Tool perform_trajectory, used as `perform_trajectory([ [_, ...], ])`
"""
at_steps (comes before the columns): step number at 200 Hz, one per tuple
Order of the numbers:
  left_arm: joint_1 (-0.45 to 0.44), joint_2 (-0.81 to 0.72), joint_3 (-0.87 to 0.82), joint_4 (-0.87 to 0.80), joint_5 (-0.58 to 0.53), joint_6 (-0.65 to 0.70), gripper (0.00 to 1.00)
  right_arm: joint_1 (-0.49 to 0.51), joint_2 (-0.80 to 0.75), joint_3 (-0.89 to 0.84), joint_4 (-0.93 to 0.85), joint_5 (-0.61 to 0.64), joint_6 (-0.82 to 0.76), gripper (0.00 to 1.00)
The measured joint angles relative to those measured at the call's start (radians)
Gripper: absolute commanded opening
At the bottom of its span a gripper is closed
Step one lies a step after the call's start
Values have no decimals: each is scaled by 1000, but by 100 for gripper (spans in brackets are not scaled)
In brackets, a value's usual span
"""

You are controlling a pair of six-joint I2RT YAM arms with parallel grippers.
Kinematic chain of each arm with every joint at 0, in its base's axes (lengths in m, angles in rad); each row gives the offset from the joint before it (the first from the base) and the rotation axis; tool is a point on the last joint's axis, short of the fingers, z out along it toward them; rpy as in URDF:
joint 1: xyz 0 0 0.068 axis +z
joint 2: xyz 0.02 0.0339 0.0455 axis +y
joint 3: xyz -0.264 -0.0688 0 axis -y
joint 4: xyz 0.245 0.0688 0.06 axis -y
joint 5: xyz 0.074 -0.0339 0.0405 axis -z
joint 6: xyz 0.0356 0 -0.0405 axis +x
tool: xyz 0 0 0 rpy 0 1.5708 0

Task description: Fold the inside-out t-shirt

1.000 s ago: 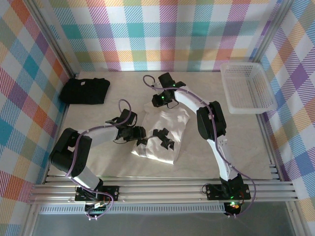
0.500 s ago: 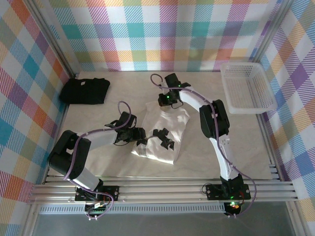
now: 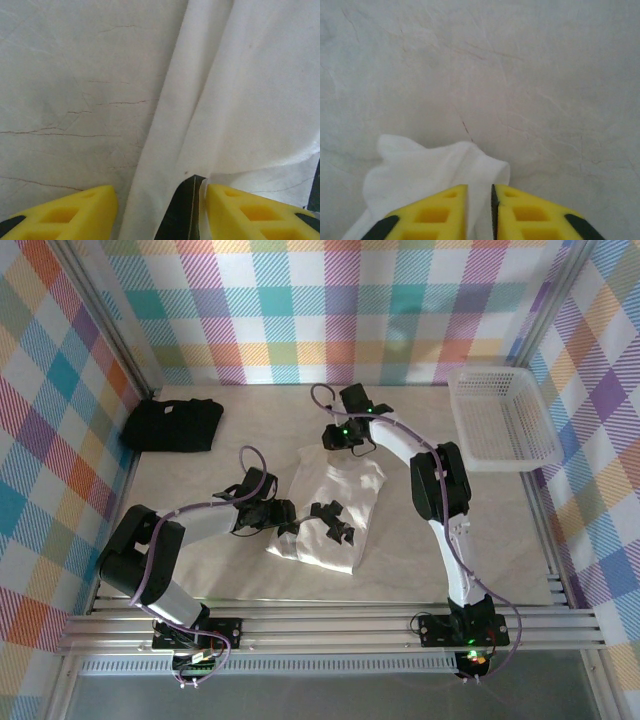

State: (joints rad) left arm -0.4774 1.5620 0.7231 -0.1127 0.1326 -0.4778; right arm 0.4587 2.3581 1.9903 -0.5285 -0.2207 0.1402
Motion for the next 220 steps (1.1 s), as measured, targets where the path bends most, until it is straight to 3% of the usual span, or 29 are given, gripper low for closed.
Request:
perform_trajectory([
  [31, -9, -15, 22, -68, -59, 4, 55, 0, -51, -32, -10, 2, -26, 33],
  [64, -8, -69, 64, -146, -135, 20, 56, 0, -273, -264, 35, -1, -28, 36],
  [88, -8, -64, 139, -107, -89, 28, 54, -11, -446, -452, 85, -18, -7, 37],
  [115, -8, 24, 261, -31, -11, 42, 48, -51, -542, -610, 154, -72, 50, 37],
  [148, -7, 230, 444, 14, 52, 76, 38, -116, -509, -673, 177, -116, 117, 37],
  [182, 13, 417, 560, 11, 84, 98, 36, -148, -399, -659, 189, -143, 153, 36],
  [220, 54, 492, 613, -9, 91, 124, 35, -171, -277, -561, 109, -111, 146, 34],
])
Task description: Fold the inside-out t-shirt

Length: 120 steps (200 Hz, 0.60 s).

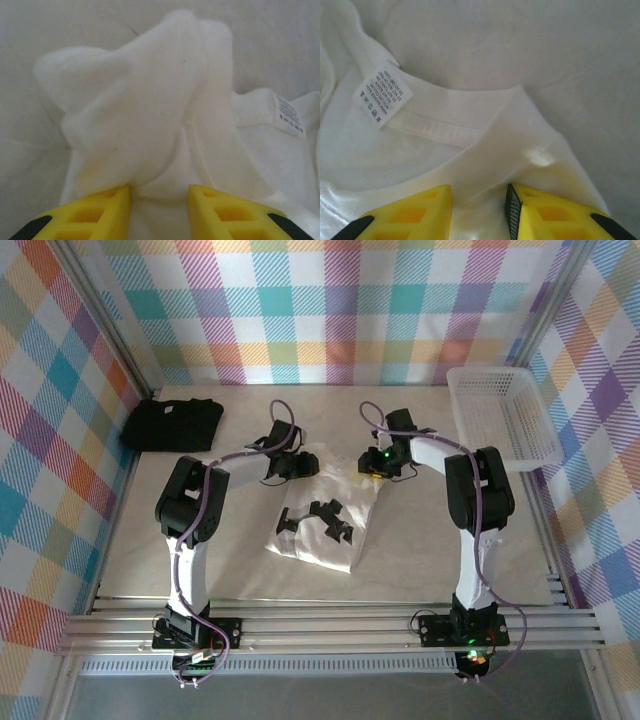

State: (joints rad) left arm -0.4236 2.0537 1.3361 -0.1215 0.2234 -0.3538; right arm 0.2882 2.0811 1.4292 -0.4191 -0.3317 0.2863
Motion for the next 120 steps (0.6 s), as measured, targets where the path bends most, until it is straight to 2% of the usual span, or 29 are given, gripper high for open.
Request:
perform_trajectory([
  [33, 3, -10, -24, -3, -33, 12, 36, -2, 38, 87, -99, 117, -53, 31],
  [65, 0, -95, -145, 18, -80, -5, 37, -4, 53, 143, -157, 182, -122, 31],
  [102, -18, -198, -260, 13, -107, -59, 44, 0, 8, 118, -120, 138, -191, 34],
  [120, -33, -241, -284, -12, -116, -81, 51, 2, -72, 72, -89, 90, -207, 41],
])
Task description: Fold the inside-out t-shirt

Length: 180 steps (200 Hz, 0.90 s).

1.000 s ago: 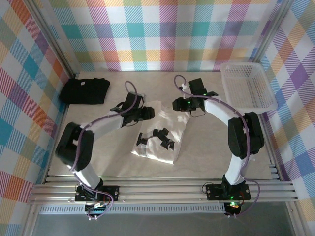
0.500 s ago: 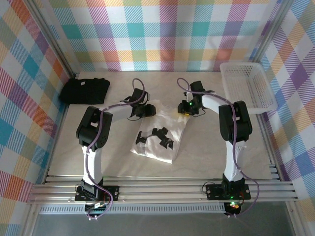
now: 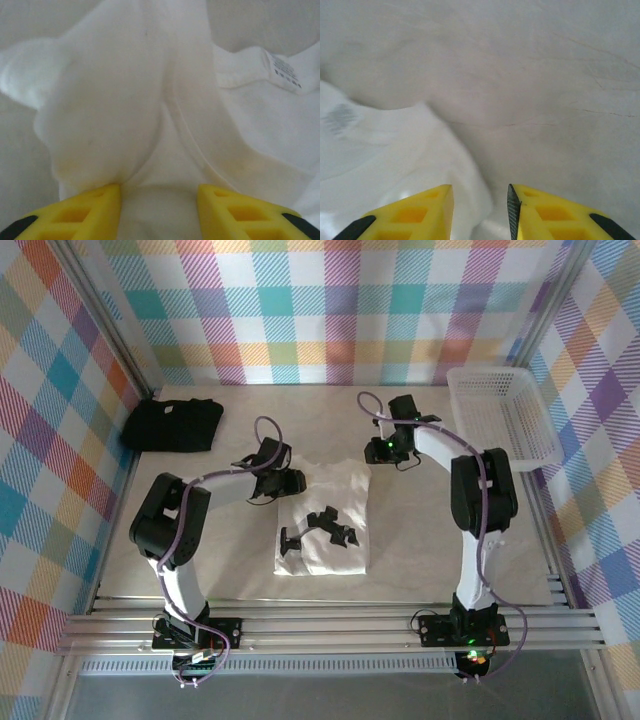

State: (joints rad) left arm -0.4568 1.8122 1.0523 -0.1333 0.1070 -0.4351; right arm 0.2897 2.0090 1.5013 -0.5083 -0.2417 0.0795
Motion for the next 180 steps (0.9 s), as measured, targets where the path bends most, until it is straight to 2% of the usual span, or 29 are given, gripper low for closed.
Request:
perform_trajectory([
  [22, 2, -66, -5, -33, -27, 7, 63, 3, -76, -8, 16, -24, -5, 52],
  [45, 44, -105, 10, -39, -20, 34, 75, 3, -66, 29, 6, -1, 7, 62],
  [72, 138, -48, 72, -53, 44, 66, 80, 5, 14, 94, -33, 0, 36, 72],
  [99, 183, 48, 145, -72, 111, 104, 82, 10, 72, 106, -62, -14, 59, 79],
  [148, 178, 168, 237, -142, 187, 163, 87, 47, 141, 111, -108, -40, 68, 78],
  [180, 183, 169, 243, -153, 219, 172, 80, 69, 150, 108, -105, -51, 70, 71],
])
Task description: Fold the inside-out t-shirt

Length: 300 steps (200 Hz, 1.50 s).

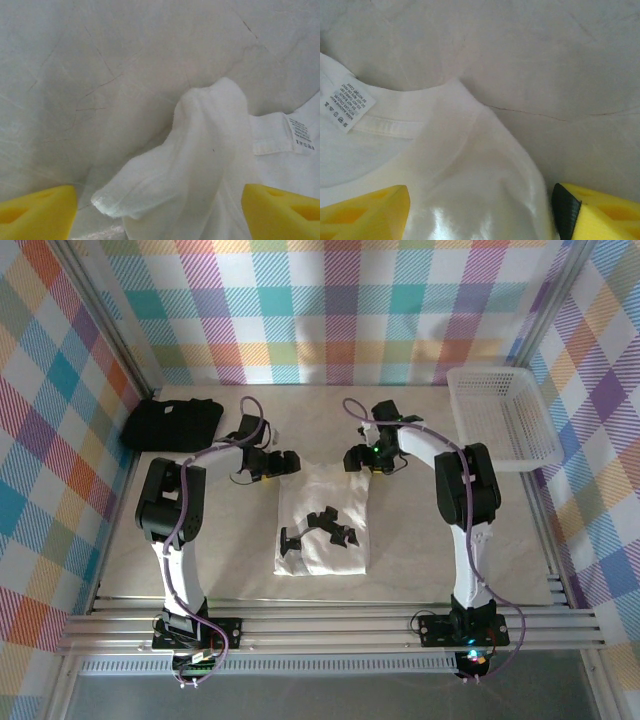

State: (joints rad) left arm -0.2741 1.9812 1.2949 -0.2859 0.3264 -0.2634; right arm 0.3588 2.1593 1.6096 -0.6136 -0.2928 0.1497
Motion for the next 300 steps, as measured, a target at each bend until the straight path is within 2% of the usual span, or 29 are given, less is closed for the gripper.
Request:
perform_trajectory([
  [119, 6, 34, -49, 121, 118, -9, 26, 35, 0, -47, 56, -89, 52, 28],
  [144, 3, 44, -49, 130, 129, -10, 12, 35, 0, -56, 87, -95, 73, 18],
  [158, 5, 45, -49, 132, 137, -15, 0, 33, 0, -73, 118, -101, 82, 11],
  [179, 6, 45, -49, 143, 148, -32, 0, 26, -11, -99, 169, -114, 94, 0],
  [227, 27, 32, -65, 177, 157, -61, 0, 0, -80, -161, 281, -120, 115, 0],
  [273, 54, -23, -61, 219, 159, -80, 0, -16, -131, -160, 388, -139, 139, 0],
  [300, 56, -27, -4, 214, 158, -85, 0, -29, -127, -107, 387, -139, 142, 0],
])
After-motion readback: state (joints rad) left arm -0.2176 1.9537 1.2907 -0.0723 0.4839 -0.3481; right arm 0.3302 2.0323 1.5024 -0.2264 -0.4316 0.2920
